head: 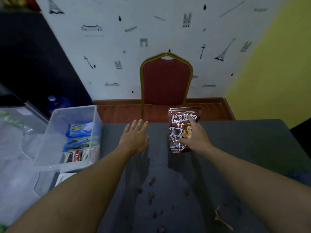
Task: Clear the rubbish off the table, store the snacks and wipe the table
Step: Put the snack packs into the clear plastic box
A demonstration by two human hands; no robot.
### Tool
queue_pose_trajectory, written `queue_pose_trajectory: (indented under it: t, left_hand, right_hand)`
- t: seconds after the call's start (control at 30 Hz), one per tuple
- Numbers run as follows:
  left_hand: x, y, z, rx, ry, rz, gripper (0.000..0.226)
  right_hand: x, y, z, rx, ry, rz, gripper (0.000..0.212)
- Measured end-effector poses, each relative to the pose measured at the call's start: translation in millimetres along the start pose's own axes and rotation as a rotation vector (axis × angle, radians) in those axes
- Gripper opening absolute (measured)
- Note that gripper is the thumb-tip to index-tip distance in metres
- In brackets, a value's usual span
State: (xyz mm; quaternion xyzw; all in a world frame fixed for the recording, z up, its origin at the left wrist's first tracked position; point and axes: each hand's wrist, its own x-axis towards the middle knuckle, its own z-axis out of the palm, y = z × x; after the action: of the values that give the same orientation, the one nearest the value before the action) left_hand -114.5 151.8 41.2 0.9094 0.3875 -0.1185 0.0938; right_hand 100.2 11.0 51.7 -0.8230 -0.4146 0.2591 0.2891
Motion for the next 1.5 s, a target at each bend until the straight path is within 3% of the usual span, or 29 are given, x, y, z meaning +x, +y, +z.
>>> queue_pose_trajectory:
  t: [0.33,0.63,0.9,1.03,1.23,1.4,1.5]
  left_hand:
    - [-49.9,-114.4,-26.5,-0.05,0.153,-0.195,0.064]
    - [-96.1,-219.2,-15.0,-0.109,0.243,-0.424,0.06]
    - [-127.7,-290.9,18.6,-0.159,0.173,-0.575,0.061]
    - [-131.8,-309.0,32.6,-0.213,0.142,-0.619,0.059]
    - [-132.3,-309.8,40.5,-0.252,0.173,-0.597,0.057]
    - [-133.0,-310.2,40.2,-0.244,0.165,-0.596,0.057]
    - [-132.8,-310.8,39.9,-0.254,0.159,-0.586,0.057]
  right_hand:
    - [25.8,-113.1,63.3,-0.099,-0.048,-0.204,0.114]
    - [36.1,-203.4,143.0,-0.014,-0.076,-0.287,0.111]
    - [38.8,-266.9,211.2,-0.036,-0.195,-0.311,0.11]
    - [38.3,-285.1,244.9,-0.063,-0.22,-0.29,0.093]
    - [30.6,-293.5,295.7,-0.183,-0.364,-0.24,0.089]
    - [27.0,-286.8,332.0,-0.222,-0.528,-0.078,0.075]
    - [21.6,-278.2,345.1,-0.45,-0.711,-0.061,0.082]
